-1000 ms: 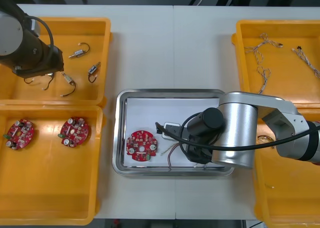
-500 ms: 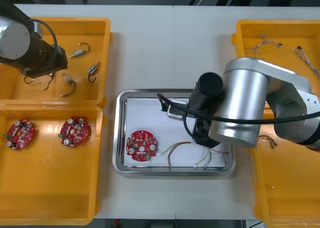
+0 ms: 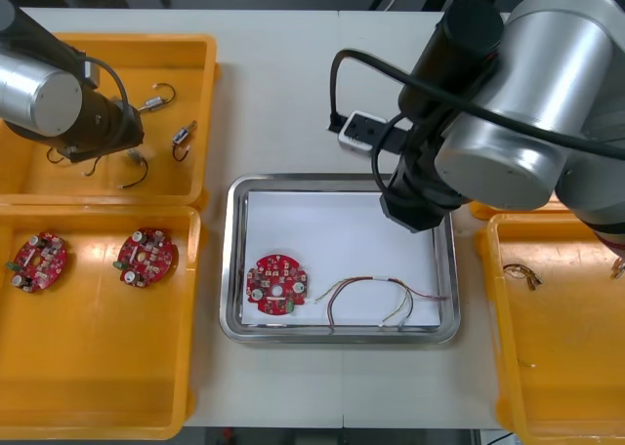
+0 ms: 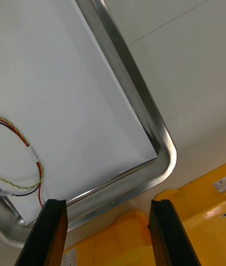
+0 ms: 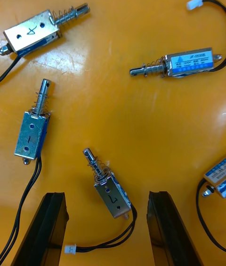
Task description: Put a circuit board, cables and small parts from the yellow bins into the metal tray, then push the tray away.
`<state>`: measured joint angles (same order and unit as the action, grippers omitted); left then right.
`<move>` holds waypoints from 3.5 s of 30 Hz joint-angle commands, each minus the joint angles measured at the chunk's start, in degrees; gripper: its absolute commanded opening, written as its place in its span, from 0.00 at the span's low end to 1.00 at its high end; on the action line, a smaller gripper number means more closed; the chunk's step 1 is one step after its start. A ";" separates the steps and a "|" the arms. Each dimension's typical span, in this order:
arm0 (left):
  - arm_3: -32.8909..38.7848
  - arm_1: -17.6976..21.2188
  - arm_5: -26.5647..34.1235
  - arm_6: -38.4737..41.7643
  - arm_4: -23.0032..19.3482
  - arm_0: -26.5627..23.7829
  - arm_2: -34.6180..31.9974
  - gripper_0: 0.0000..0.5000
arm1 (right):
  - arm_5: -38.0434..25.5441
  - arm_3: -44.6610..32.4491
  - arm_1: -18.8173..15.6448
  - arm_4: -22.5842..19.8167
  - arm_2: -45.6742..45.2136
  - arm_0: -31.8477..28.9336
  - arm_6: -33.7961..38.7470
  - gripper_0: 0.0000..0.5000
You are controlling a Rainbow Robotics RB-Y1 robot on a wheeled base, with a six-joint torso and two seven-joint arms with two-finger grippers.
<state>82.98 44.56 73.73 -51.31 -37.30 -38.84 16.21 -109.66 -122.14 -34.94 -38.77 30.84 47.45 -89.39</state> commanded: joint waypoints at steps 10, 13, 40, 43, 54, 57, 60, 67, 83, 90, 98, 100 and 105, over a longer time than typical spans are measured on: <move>-4.05 -1.32 -6.23 -4.50 0.65 -2.65 4.01 1.00 | -0.34 0.06 -4.88 -2.19 -11.86 0.62 1.06 1.00; -4.23 -1.32 -6.32 -4.50 0.74 -2.65 4.27 1.00 | -0.34 2.26 -6.46 -3.68 -14.49 0.71 1.06 1.00; -3.97 -1.59 -6.14 -4.50 0.47 -2.21 4.36 0.00 | -0.34 24.15 -7.87 9.94 -33.22 0.71 1.33 1.00; -3.09 -1.15 -4.21 -4.50 0.47 -2.21 3.22 0.00 | -0.34 27.75 -6.81 11.88 -35.32 0.71 1.41 1.00; 6.23 -1.15 12.14 -3.89 0.30 -2.21 -4.69 0.00 | -0.34 34.78 -2.42 18.56 -40.60 0.71 2.47 1.00; 9.39 -1.32 16.09 -3.27 -0.14 -2.21 -5.83 0.00 | -0.34 35.48 -0.48 20.75 -42.88 0.71 3.08 1.00; 12.91 -1.67 20.14 -2.57 -0.23 -2.21 -6.54 0.00 | -0.02 35.48 1.45 22.69 -44.82 0.71 4.14 1.00; 21.08 -3.69 27.78 -0.72 -1.37 -2.12 -6.89 0.00 | 1.30 35.48 5.58 24.44 -47.19 0.71 11.87 1.00; 35.32 -11.34 32.53 9.03 -2.78 -2.38 -0.30 0.00 | 10.26 43.75 10.68 26.73 -49.04 0.62 18.46 1.00; 35.94 -12.75 28.66 14.92 -1.02 -3.61 7.88 0.00 | 15.09 50.07 10.85 26.29 -48.95 0.62 19.69 1.00; 32.33 -13.98 22.07 18.09 2.32 -4.58 16.31 0.00 | 18.79 54.64 11.73 25.68 -48.68 0.62 24.53 1.00; 31.10 -14.15 20.58 18.26 2.49 -4.58 17.54 0.00 | 18.96 55.08 11.82 25.41 -48.60 0.62 25.23 1.00; 27.15 -14.15 16.71 18.26 3.02 -4.67 20.62 0.00 | 19.31 55.79 12.00 24.80 -48.60 0.62 26.20 1.00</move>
<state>111.24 31.57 92.47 -34.61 -35.20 -40.92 34.76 -91.08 -66.00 -23.81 -13.37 -16.85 47.44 -64.79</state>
